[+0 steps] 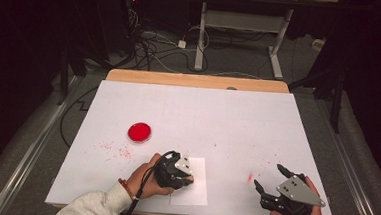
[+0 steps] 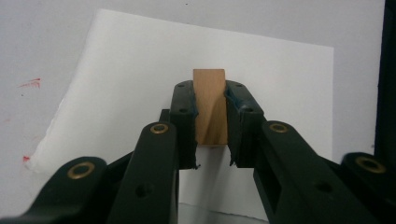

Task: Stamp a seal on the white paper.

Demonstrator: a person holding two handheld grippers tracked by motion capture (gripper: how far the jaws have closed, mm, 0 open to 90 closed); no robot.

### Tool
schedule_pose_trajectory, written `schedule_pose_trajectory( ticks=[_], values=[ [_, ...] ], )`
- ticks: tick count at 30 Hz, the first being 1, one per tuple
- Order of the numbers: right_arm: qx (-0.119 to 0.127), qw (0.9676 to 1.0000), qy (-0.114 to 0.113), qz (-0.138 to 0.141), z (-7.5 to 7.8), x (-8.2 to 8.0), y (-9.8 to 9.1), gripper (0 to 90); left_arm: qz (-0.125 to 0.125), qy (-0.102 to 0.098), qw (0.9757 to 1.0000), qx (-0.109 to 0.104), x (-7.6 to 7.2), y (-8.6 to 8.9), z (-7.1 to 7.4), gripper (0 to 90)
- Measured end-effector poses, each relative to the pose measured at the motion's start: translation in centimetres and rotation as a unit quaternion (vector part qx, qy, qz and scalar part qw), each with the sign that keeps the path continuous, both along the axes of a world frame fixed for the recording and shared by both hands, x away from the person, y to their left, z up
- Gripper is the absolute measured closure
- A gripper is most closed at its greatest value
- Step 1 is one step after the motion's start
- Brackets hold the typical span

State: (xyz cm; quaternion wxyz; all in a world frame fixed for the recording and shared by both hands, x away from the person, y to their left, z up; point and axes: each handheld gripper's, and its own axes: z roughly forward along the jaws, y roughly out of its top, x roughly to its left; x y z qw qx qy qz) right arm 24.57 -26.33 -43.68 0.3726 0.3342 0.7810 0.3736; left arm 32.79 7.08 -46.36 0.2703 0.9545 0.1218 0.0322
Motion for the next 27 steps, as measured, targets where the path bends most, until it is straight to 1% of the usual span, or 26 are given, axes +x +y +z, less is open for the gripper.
schedule_pose_trajectory(
  ticks=[5, 15, 19, 22, 24, 25, 26, 27],
  values=[
    [0.002, 1.0, 0.001, -0.001, 0.0, 0.05, -0.03, 20.6, 0.0, 0.004, 1.0, -0.002, 0.09, 0.03, -0.15, 73.7],
    [0.002, 1.0, 0.002, -0.001, 0.02, 0.17, -0.03, 20.7, -0.002, -0.001, 1.0, 0.004, 0.02, -0.12, -0.25, 73.7],
    [0.003, 1.0, 0.002, -0.002, 0.01, 0.29, -0.03, 20.7, -0.001, 0.002, 1.0, 0.001, 0.1, -0.06, -0.33, 73.6],
    [0.003, 1.0, 0.002, -0.001, 0.09, 0.42, -0.01, 20.7, -0.003, 0.0, 1.0, 0.001, 0.08, -0.06, -0.3, 73.6],
    [0.002, 1.0, 0.002, 0.0, 0.11, 0.47, -0.01, 20.6, -0.006, -0.002, 1.0, -0.003, 0.07, 0.1, -0.22, 73.6],
    [0.002, 1.0, 0.002, -0.001, 0.1, 0.49, -0.02, 20.6, -0.001, -0.005, 1.0, -0.004, 0.06, 0.2, -0.1, 73.5],
    [0.004, 1.0, 0.001, -0.002, 0.1, 0.51, -0.03, 20.6, 0.001, -0.008, 0.9999, -0.012, 0.08, 0.42, 0.18, 73.5],
    [0.006, 1.0, 0.002, -0.003, 0.11, 0.5, -0.11, 20.6, -0.001, -0.006, 0.9997, -0.025, 0.12, 0.72, 0.65, 73.5]
  ],
)
